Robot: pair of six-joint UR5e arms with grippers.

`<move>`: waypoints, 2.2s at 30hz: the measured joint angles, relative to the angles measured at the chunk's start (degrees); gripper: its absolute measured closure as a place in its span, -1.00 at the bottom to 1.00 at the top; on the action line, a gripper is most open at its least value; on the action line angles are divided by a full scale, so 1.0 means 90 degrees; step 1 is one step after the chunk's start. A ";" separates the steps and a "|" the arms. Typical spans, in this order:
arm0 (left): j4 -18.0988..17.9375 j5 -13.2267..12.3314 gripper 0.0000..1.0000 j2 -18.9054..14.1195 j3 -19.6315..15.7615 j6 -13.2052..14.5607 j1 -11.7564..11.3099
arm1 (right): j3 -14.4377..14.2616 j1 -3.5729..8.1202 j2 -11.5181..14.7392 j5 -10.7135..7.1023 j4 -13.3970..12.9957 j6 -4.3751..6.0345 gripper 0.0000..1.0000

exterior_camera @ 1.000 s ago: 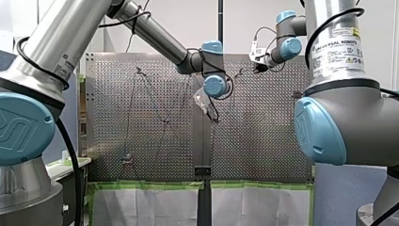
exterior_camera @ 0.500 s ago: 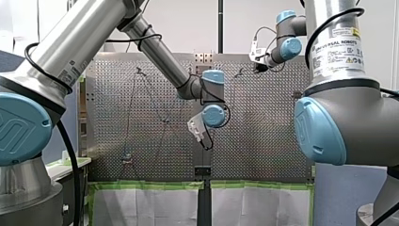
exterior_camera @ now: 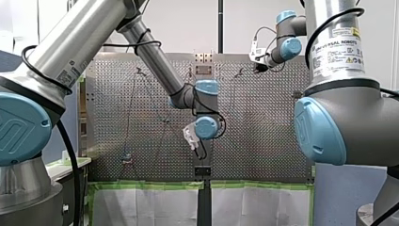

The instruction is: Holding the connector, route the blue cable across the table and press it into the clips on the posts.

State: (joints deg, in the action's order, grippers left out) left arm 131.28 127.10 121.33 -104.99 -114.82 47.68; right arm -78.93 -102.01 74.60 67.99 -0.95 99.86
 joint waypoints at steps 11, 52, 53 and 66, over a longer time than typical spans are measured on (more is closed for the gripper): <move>-0.0632 -0.0022 -1.00 -0.0001 -0.0630 0.0006 0.0000 | 0.0000 0.0000 0.0000 0.0000 0.0000 0.0000 1.00; -0.1549 0.0013 -1.00 0.0000 -0.1548 0.0239 -0.0010 | 0.0000 0.0000 0.0000 0.0000 -0.0001 0.0000 1.00; -0.1549 0.0013 -1.00 0.0000 -0.1548 0.0239 -0.0010 | 0.0000 0.0000 0.0000 0.0000 -0.0001 0.0000 1.00; -0.1549 0.0013 -1.00 0.0000 -0.1548 0.0240 -0.0010 | 0.0000 0.0000 0.0000 0.0000 0.0000 0.0000 1.00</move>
State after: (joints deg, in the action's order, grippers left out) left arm 117.34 127.22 121.33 -118.93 -112.66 47.59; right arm -78.93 -102.01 74.60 67.98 -0.95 99.86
